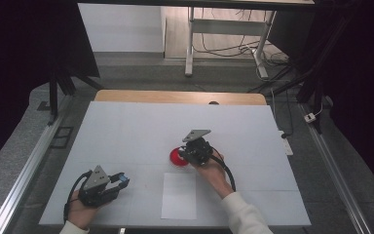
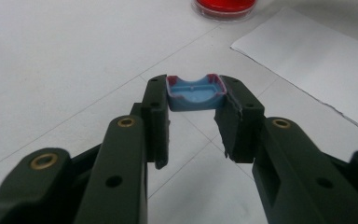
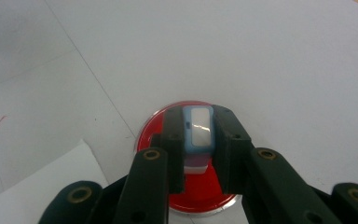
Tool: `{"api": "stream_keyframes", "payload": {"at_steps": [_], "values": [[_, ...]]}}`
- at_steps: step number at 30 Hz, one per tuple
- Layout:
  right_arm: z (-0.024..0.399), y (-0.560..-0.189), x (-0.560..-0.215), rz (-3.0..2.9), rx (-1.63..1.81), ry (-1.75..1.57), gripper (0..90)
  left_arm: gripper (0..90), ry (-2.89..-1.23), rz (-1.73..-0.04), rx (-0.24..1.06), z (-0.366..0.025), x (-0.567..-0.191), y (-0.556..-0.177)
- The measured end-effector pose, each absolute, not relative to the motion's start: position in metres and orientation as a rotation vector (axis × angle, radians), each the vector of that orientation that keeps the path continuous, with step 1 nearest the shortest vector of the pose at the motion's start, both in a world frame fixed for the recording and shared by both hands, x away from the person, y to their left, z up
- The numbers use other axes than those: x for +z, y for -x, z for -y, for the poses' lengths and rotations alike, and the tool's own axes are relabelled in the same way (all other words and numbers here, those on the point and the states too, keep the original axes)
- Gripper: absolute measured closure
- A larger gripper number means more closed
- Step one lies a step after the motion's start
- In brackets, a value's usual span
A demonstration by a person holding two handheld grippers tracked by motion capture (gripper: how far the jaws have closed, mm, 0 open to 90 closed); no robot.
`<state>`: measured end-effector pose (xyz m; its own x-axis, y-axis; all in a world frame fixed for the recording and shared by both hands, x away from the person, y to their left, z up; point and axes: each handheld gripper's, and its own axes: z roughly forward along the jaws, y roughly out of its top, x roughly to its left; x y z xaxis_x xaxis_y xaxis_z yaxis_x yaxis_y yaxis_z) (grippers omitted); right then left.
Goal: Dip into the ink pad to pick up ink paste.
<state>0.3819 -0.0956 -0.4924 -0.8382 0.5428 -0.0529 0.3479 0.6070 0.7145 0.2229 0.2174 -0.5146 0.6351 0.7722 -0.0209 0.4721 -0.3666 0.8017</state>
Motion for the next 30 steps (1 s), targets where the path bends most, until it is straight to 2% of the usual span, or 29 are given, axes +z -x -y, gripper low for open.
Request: {"api": "stream_keyframes", "payload": {"at_steps": [30], "values": [[0.0951,-0.3773,-0.488,-2.552,1.042,-0.703,75.1,64.9,-2.024,-0.973,0.46,-0.2181,-0.5144,-0.2232]]}}
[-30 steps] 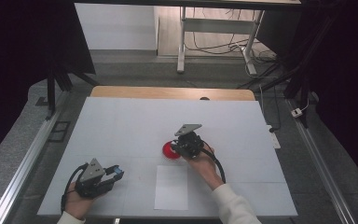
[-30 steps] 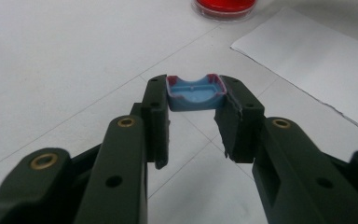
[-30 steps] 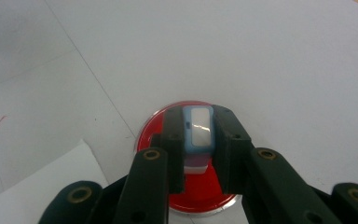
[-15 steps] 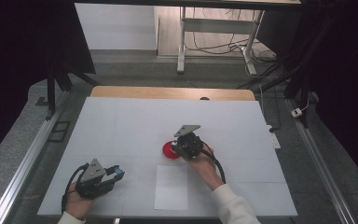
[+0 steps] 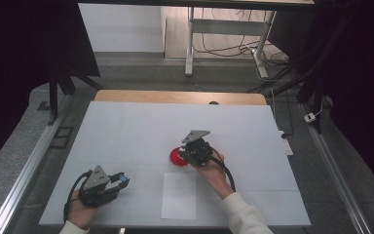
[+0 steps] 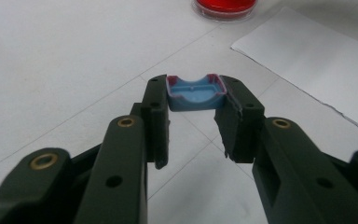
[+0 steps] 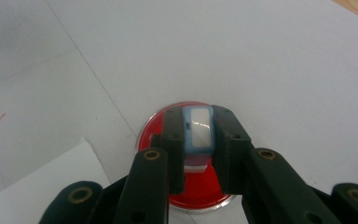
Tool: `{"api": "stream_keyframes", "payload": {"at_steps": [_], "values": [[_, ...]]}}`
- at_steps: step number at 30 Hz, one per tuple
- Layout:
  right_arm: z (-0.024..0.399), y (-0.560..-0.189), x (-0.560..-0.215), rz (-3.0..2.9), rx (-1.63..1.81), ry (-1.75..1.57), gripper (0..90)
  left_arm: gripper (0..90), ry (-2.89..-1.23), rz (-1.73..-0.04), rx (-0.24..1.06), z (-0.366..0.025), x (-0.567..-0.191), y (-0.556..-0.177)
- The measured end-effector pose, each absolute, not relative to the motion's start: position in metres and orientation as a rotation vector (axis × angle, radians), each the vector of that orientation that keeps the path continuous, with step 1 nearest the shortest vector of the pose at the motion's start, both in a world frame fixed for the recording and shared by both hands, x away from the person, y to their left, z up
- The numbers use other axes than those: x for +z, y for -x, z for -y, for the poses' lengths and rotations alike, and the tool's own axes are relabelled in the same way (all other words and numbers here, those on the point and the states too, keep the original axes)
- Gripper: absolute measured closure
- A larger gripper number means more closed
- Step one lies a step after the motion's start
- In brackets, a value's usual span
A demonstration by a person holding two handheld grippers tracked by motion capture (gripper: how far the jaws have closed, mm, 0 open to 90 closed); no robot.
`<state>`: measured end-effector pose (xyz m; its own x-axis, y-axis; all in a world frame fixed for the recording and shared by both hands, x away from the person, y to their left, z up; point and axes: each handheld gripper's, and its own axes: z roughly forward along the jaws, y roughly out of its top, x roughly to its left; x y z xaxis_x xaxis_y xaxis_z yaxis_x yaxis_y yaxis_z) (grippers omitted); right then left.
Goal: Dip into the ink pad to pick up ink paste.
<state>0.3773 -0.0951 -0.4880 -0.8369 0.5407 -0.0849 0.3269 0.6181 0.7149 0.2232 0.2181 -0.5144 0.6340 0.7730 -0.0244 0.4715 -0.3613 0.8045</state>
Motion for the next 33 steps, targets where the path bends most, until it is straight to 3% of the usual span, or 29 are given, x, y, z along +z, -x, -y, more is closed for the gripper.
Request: {"api": "stream_keyframes", "payload": {"at_steps": [14,33], "values": [[0.101,-0.372,-0.47,-2.506,1.142,-0.691,75.0,65.0,-2.024,-0.973,0.461,-0.218,-0.514,-0.223],[0.091,-0.375,-0.488,-2.567,1.032,-0.68,75.0,65.0,-2.028,-0.971,0.459,-0.218,-0.514,-0.223]]}}
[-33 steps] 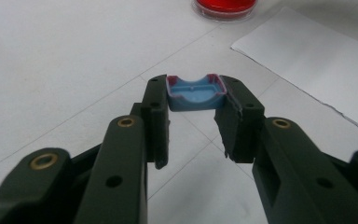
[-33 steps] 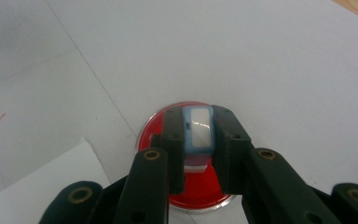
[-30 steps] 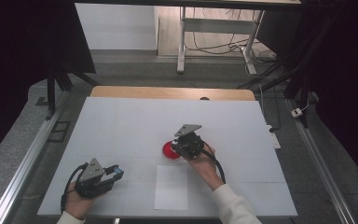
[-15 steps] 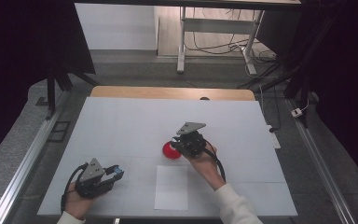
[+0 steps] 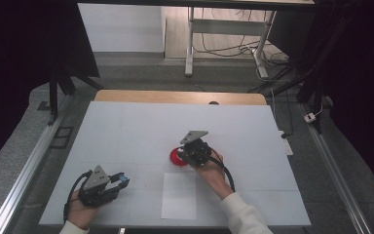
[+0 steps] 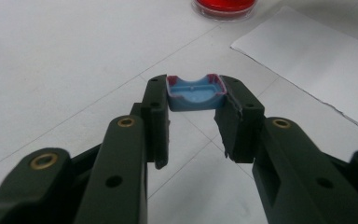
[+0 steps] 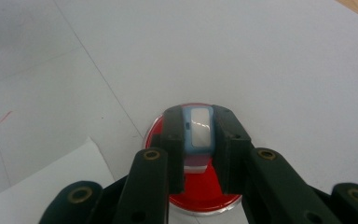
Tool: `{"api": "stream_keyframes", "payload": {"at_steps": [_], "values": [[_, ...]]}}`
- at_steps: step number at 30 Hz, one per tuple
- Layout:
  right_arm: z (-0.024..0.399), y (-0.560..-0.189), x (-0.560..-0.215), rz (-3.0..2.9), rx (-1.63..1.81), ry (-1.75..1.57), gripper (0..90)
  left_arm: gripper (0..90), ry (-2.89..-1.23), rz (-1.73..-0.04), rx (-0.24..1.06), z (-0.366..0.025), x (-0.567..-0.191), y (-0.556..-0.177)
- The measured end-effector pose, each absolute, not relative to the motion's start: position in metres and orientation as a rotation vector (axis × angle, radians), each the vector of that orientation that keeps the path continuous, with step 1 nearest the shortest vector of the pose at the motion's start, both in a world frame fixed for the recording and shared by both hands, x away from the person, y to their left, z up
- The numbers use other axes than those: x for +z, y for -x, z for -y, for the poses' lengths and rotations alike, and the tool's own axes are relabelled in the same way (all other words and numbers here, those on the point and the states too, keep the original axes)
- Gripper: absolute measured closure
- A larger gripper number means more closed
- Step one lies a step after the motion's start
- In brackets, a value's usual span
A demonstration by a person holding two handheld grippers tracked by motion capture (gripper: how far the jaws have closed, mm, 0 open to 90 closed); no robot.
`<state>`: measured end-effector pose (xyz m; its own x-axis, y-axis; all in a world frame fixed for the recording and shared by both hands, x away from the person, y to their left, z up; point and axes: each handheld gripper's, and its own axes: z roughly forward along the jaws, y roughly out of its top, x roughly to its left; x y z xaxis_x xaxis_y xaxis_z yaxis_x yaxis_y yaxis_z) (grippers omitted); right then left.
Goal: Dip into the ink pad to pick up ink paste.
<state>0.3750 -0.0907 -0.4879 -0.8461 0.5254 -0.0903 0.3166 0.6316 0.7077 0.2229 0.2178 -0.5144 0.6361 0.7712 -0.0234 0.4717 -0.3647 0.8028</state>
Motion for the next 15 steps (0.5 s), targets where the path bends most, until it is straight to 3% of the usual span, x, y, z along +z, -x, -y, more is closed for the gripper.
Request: {"api": "stream_keyframes", "payload": {"at_steps": [15], "values": [[0.0852,-0.3715,-0.4928,-2.549,0.984,-0.669,75.0,65.0,-2.016,-0.985,0.454,-0.219,-0.5149,-0.2229]]}}
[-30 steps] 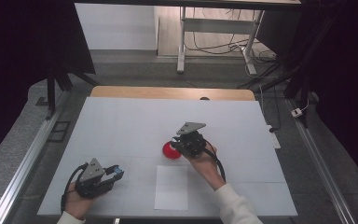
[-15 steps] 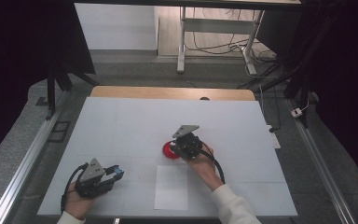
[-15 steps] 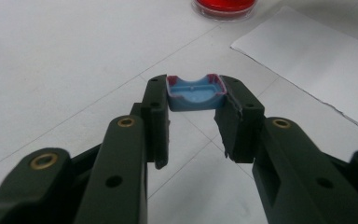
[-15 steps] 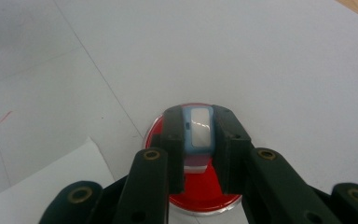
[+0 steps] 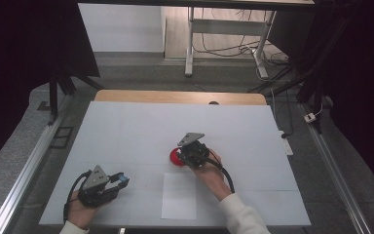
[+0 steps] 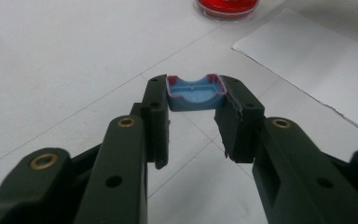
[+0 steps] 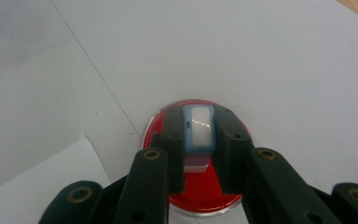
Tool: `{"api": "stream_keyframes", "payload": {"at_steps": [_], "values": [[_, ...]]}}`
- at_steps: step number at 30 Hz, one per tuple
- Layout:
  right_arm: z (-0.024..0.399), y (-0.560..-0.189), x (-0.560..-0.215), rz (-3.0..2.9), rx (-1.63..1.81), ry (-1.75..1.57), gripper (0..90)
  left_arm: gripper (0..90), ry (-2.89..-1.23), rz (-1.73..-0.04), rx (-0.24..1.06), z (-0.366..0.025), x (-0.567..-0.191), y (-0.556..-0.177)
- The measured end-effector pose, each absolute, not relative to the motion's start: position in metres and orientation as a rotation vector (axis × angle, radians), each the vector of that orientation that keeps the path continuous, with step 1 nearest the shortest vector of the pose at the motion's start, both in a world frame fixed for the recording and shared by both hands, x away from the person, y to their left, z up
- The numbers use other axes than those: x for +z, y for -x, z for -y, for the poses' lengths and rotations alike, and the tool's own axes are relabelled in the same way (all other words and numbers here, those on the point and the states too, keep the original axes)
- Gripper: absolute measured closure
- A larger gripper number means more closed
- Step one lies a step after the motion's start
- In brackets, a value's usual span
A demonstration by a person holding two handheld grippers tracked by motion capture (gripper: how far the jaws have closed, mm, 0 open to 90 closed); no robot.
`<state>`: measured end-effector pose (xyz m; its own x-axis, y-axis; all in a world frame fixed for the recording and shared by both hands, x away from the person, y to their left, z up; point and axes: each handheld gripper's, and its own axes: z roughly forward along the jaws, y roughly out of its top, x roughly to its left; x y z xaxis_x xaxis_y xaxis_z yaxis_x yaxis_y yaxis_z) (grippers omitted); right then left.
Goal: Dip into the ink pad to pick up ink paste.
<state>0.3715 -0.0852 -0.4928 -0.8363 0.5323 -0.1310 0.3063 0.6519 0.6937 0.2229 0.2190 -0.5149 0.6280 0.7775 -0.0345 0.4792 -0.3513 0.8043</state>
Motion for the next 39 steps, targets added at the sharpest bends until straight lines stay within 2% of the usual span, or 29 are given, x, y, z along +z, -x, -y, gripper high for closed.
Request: {"api": "stream_keyframes", "payload": {"at_steps": [26,39], "values": [[0.095,-0.375,-0.491,-2.54,1.083,-0.728,75.0,65.0,-2.016,-0.991,0.455,-0.221,-0.515,-0.224],[0.106,-0.37,-0.475,-2.467,1.202,-0.746,75.0,65.0,-2.016,-0.987,0.457,-0.221,-0.515,-0.224]]}}
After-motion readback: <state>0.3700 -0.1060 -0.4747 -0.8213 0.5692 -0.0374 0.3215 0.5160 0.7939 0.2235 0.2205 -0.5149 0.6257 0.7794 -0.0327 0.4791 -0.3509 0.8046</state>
